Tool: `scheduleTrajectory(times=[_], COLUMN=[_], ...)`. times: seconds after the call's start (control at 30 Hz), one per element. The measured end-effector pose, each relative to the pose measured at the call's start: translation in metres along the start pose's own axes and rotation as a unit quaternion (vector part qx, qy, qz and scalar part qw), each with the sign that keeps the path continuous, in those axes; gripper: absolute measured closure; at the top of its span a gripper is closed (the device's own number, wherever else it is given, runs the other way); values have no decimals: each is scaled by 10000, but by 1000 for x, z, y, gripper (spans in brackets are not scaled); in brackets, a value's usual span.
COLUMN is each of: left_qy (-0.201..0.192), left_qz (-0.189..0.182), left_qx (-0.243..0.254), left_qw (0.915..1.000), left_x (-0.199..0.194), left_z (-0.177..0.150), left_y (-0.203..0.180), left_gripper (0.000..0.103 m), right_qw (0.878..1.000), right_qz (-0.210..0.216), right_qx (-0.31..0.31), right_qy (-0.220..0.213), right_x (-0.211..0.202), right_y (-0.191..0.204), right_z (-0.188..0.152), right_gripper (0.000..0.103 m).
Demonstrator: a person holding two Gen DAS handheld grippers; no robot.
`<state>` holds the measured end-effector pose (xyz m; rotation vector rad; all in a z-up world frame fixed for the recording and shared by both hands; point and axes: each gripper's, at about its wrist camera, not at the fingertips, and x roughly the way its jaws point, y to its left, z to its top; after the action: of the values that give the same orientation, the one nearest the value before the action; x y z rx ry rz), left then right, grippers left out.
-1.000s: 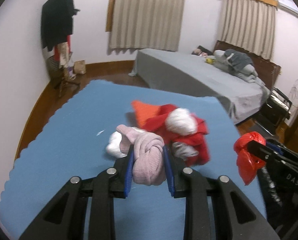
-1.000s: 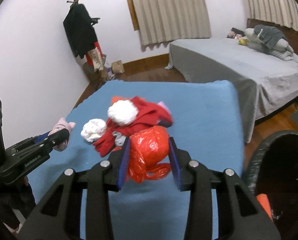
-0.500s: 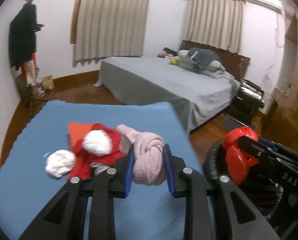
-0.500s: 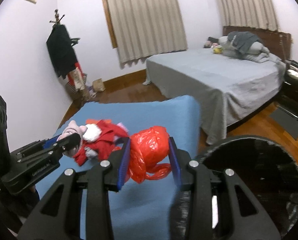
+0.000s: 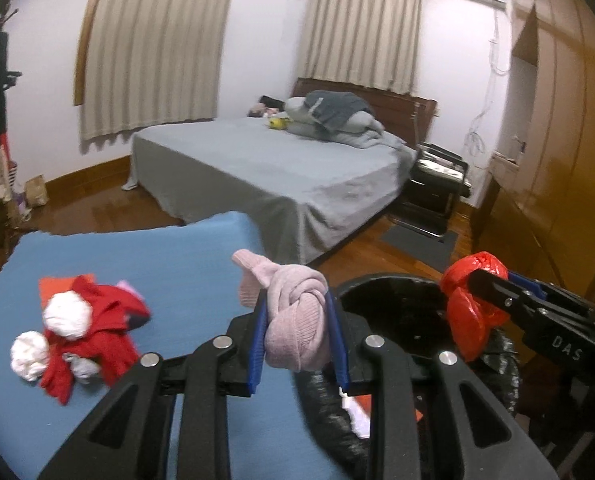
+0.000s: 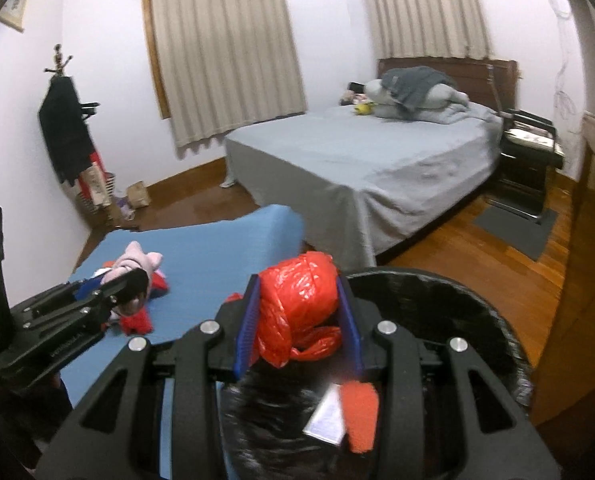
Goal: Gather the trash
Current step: 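Move the sock and red bag over the bin and release both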
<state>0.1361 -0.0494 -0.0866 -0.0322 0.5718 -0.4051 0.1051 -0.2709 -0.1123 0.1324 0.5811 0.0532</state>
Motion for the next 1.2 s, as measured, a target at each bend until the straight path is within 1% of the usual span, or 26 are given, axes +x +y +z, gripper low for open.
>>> scheduleTrajectory(times=[0.1,0.4,0.57,0.67,0.7,0.73,0.77,0.8,0.83,0.87,0.9,0.93,0.97,1.0,1.03,1.07,1.1,1.13,1.2], left_qy=[6,107,179,273,326,389,419,442,433,413,393,369,347,312,260,218,136,74,-51], left_qz=[-138,-544,-738,-886,-951,-1019,-1061,-1083,-1081,-1064,-1029,-959,-896,-822,-708,-594,-423,-315,-51], left_qx=[51,181,310,353,366,377,377,375,364,344,318,275,237,200,171,153,119,90,13], left_qw=[9999,9983,9966,9951,9943,9933,9928,9924,9925,9929,9934,9943,9951,9959,9970,9979,9989,9994,10000], left_x=[8,30,43,50,53,55,56,57,55,54,53,53,51,50,47,45,39,36,24], left_z=[0,-7,-11,-16,-17,-19,-21,-22,-22,-22,-22,-20,-20,-19,-17,-16,-15,-13,-14], left_y=[-16,-52,-71,-81,-83,-85,-86,-86,-84,-83,-80,-75,-71,-66,-60,-57,-48,-40,-20], left_gripper=[75,75,75,75,74,72,67,63,56,53,51,47,44,42,37,29,25,19,15], right_qw=[9998,9978,9964,9953,9947,9942,9936,9932,9927,9923,9918,9915,9911,9909,9909,9915,9919,9925,9937], right_qz=[-187,-634,-800,-903,-959,-1002,-1053,-1082,-1127,-1160,-1204,-1228,-1267,-1288,-1295,-1256,-1221,-1169,-1059], right_qx=[52,189,252,288,321,332,343,352,367,377,385,384,379,373,358,341,338,346,359], right_qy=[24,79,148,183,196,208,231,238,237,222,193,179,144,115,80,67,71,79,97], right_x=[-3,-11,-10,-8,-8,-7,-6,-5,-4,-4,-5,-5,-5,-5,-5,-5,-4,-3,1], right_y=[-19,-58,-73,-82,-85,-88,-90,-91,-92,-93,-94,-95,-93,-92,-90,-86,-85,-81,-73], right_z=[-5,-20,-25,-28,-31,-30,-32,-33,-32,-32,-33,-34,-34,-33,-32,-32,-31,-30,-27], right_gripper=[67,67,67,65,62,58,56,50,43,39,33,25,20,12,9,8,5,5,5])
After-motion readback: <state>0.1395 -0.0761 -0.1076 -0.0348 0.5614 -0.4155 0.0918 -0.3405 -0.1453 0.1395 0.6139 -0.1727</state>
